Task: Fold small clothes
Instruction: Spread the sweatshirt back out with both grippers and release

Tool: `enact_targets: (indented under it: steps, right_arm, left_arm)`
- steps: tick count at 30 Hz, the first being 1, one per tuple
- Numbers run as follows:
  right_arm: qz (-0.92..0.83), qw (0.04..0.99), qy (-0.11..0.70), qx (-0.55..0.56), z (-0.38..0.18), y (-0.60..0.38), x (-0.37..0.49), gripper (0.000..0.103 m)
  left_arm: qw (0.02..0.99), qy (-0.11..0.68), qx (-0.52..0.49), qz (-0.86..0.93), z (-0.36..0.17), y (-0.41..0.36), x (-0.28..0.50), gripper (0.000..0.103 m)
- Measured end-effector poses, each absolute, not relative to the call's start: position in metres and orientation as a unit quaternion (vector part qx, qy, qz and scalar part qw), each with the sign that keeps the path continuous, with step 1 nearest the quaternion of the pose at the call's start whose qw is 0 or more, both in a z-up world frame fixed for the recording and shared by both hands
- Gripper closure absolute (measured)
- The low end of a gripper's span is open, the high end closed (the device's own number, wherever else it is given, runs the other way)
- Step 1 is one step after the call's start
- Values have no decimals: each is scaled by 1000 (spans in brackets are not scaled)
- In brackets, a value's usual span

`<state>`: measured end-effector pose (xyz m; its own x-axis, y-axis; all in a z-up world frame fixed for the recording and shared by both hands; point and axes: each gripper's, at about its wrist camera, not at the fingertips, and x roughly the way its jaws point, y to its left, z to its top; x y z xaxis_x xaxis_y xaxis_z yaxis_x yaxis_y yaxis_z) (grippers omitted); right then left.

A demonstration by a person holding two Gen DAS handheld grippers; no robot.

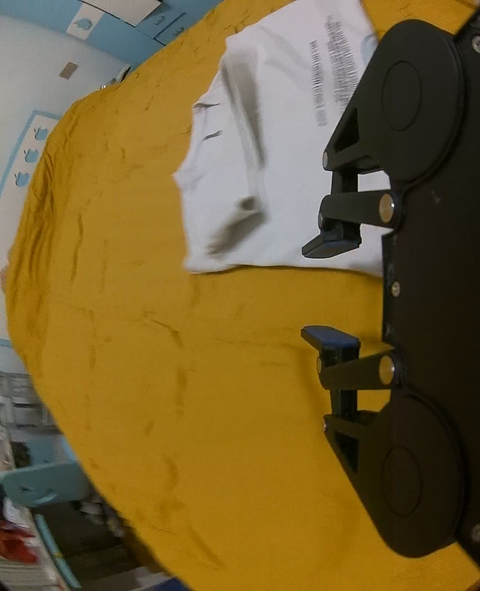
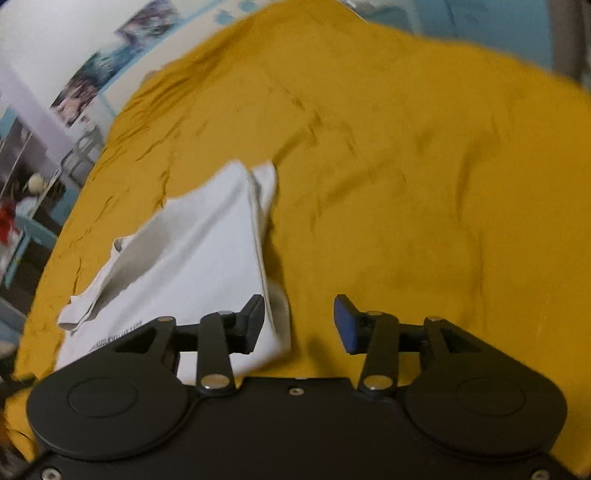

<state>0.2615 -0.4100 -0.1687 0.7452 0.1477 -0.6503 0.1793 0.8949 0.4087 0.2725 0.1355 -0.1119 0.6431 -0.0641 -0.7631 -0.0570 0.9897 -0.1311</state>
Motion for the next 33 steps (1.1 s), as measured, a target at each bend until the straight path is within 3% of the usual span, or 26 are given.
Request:
enact_targets:
  steps: [13, 21, 33]
  right_arm:
    - [2, 920, 353, 169, -180, -375, 428, 56]
    - [17, 911, 372, 177, -192, -374, 435, 53]
    - [7, 907, 376, 189, -199, -373, 437, 53]
  left_arm:
    - [914, 406, -12, -19, -160, 113, 390, 56]
    - [900, 419, 65, -104, -169, 120, 381, 55]
    - [915, 360, 124, -136, -178, 80, 396, 52]
